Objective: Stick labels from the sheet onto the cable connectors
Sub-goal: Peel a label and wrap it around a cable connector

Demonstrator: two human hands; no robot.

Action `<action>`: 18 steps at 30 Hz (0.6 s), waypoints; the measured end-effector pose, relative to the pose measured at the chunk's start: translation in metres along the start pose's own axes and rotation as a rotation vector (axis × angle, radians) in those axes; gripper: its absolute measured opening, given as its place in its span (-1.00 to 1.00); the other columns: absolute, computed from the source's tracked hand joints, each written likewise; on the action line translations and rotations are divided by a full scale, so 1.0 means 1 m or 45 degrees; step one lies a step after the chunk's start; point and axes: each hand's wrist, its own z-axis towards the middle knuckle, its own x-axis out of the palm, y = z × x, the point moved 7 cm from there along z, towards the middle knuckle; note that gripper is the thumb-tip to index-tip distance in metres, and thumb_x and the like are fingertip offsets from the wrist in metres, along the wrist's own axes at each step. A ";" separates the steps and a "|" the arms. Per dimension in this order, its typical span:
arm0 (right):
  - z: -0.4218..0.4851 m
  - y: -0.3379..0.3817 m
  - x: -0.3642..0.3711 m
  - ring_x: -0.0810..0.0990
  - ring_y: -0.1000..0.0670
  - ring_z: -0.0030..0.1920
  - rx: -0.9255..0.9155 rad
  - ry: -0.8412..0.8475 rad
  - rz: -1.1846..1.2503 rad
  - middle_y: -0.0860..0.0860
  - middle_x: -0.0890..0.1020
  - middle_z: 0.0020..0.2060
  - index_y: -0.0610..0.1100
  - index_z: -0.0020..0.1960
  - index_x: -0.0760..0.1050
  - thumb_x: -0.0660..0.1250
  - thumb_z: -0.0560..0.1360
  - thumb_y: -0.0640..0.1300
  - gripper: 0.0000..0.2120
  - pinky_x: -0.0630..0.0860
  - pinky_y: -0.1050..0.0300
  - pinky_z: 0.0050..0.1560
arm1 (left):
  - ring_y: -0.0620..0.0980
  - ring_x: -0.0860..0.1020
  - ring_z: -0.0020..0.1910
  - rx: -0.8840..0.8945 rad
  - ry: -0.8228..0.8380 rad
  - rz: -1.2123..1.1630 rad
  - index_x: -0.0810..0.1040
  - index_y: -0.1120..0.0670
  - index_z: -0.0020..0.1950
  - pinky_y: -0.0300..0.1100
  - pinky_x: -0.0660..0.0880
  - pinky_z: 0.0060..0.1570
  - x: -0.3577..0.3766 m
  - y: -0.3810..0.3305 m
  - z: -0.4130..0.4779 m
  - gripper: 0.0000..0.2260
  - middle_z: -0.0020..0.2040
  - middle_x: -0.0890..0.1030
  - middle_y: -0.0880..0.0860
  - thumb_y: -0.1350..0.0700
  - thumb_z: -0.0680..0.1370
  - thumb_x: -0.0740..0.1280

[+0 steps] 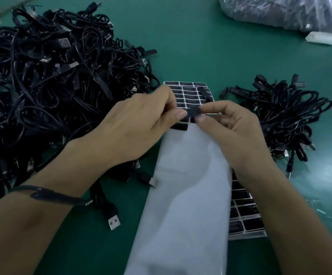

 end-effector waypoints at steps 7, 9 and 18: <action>0.001 -0.004 0.000 0.49 -0.01 -0.27 0.007 -0.088 -0.004 0.01 0.63 -0.34 0.03 -0.09 0.61 0.39 0.56 -0.24 -0.82 0.43 0.13 -0.22 | -0.03 0.49 -0.32 0.065 -0.048 -0.178 0.39 -0.04 0.19 0.13 0.50 -0.23 0.003 -0.003 -0.002 -0.81 -0.27 0.53 0.01 -0.05 0.62 0.20; 0.002 -0.002 0.001 0.49 -0.01 -0.25 -0.014 -0.077 -0.023 0.00 0.62 -0.33 0.06 -0.10 0.60 0.36 0.58 -0.25 -0.78 0.43 0.14 -0.20 | -0.05 0.56 -0.23 0.040 -0.075 -0.211 0.41 -0.05 0.14 0.10 0.57 -0.07 0.004 -0.004 -0.001 -0.78 -0.18 0.60 -0.02 -0.06 0.55 0.32; 0.001 0.004 0.005 0.47 -0.02 -0.27 -0.100 -0.004 -0.096 -0.27 0.62 -0.23 0.11 -0.06 0.59 0.29 0.62 -0.27 -0.72 0.39 0.17 -0.23 | -0.10 0.54 -0.30 -0.027 -0.034 -0.102 0.59 -0.06 -0.10 0.00 0.56 -0.25 0.012 -0.001 0.000 -0.75 -0.30 0.56 -0.09 -0.23 0.44 0.38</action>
